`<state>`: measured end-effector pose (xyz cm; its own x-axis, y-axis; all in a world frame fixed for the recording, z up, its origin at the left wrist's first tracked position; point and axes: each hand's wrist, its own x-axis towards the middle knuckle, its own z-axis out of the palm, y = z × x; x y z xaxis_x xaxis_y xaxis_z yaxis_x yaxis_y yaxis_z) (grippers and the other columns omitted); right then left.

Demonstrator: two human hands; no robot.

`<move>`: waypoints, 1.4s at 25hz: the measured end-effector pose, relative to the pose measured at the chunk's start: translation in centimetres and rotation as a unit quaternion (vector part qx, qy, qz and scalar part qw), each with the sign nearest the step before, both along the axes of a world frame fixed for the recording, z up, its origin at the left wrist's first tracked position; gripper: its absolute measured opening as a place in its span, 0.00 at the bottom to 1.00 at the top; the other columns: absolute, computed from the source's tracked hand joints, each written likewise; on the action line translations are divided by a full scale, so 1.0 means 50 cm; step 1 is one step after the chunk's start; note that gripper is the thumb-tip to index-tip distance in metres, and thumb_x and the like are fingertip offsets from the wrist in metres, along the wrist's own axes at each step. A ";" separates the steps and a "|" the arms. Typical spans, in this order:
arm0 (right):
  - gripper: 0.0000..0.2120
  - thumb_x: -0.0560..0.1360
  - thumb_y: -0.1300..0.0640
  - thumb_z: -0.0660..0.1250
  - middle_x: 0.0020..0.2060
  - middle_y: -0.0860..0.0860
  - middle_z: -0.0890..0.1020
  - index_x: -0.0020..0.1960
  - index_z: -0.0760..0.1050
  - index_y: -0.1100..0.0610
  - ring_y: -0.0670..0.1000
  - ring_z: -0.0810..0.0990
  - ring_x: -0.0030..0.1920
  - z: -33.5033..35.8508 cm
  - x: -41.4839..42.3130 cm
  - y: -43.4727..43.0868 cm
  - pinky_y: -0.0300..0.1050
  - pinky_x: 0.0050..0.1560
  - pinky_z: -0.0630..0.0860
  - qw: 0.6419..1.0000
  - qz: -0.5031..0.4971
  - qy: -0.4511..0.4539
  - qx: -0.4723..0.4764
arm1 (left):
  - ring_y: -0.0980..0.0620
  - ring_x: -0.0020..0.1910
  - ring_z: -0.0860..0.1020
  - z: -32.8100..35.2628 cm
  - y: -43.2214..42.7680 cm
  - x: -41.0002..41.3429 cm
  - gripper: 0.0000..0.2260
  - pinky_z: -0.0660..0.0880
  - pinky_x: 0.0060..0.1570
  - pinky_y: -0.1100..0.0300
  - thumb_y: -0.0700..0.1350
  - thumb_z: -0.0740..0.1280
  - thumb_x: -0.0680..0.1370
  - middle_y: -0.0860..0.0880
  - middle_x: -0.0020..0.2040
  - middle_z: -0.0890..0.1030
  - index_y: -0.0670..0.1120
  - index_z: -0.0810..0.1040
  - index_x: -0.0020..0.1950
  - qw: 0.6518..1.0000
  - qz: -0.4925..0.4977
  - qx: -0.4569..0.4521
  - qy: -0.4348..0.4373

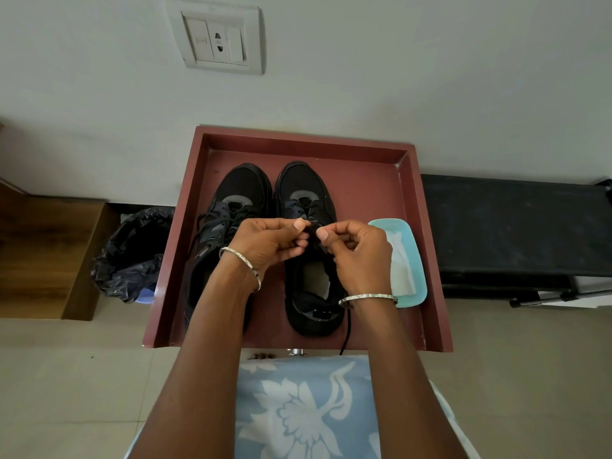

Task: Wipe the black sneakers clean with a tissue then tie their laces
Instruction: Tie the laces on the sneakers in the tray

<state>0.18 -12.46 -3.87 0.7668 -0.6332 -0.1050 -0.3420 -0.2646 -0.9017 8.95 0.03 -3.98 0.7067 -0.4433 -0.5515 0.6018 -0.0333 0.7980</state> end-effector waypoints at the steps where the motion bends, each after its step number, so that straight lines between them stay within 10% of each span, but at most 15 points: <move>1: 0.05 0.75 0.55 0.75 0.35 0.46 0.85 0.41 0.82 0.49 0.45 0.83 0.38 -0.003 0.000 -0.002 0.45 0.44 0.82 1.000 0.004 0.017 -0.002 | 0.57 0.33 0.82 0.000 0.001 -0.001 0.06 0.80 0.36 0.67 0.40 0.70 0.78 0.46 0.36 0.83 0.37 0.83 0.50 1.000 0.012 0.024 -0.002; 9: 0.10 0.78 0.56 0.72 0.36 0.53 0.86 0.38 0.81 0.52 0.51 0.83 0.38 -0.028 -0.044 -0.041 0.60 0.54 0.82 0.990 -0.015 0.097 0.099 | 0.47 0.43 0.83 -0.027 -0.018 -0.009 0.08 0.77 0.40 0.54 0.53 0.71 0.78 0.50 0.40 0.85 0.52 0.82 0.42 0.865 0.031 0.421 -0.272; 16: 0.11 0.76 0.58 0.74 0.34 0.52 0.85 0.35 0.80 0.51 0.55 0.85 0.39 -0.028 -0.056 -0.046 0.58 0.51 0.83 0.992 -0.009 0.119 0.052 | 0.41 0.48 0.81 -0.020 -0.046 -0.009 0.10 0.67 0.38 0.52 0.52 0.67 0.81 0.46 0.46 0.81 0.46 0.80 0.49 0.814 0.007 0.498 -0.299; 26: 0.03 0.75 0.56 0.74 0.38 0.48 0.84 0.43 0.81 0.54 0.47 0.82 0.41 -0.011 -0.049 -0.049 0.46 0.49 0.80 0.993 0.010 0.113 -0.012 | 0.42 0.35 0.83 -0.019 0.017 0.022 0.14 0.81 0.44 0.47 0.59 0.64 0.80 0.45 0.35 0.83 0.51 0.77 0.42 0.826 -0.070 0.438 -0.347; 28: 0.17 0.70 0.50 0.78 0.50 0.48 0.82 0.55 0.78 0.53 0.48 0.81 0.51 -0.011 -0.043 -0.034 0.47 0.56 0.79 0.992 0.057 0.107 0.019 | 0.48 0.28 0.82 0.012 0.025 0.012 0.17 0.79 0.37 0.54 0.60 0.60 0.82 0.47 0.31 0.82 0.49 0.76 0.44 0.832 -0.079 0.390 -0.386; 30: 0.38 0.62 0.40 0.81 0.61 0.49 0.76 0.66 0.69 0.50 0.51 0.76 0.62 -0.017 -0.040 -0.012 0.51 0.63 0.76 0.984 0.115 0.132 -0.024 | 0.52 0.26 0.82 0.054 0.018 -0.002 0.18 0.73 0.26 0.61 0.57 0.57 0.84 0.44 0.32 0.83 0.45 0.78 0.50 0.909 -0.024 0.230 -0.346; 35: 0.55 0.56 0.37 0.83 0.68 0.55 0.68 0.73 0.58 0.50 0.60 0.69 0.68 -0.024 -0.020 0.026 0.58 0.64 0.73 0.962 0.113 0.213 -0.126 | 0.49 0.54 0.85 0.087 -0.003 -0.003 0.22 0.70 0.20 0.65 0.55 0.50 0.86 0.45 0.55 0.86 0.44 0.76 0.66 0.978 0.033 -0.034 -0.204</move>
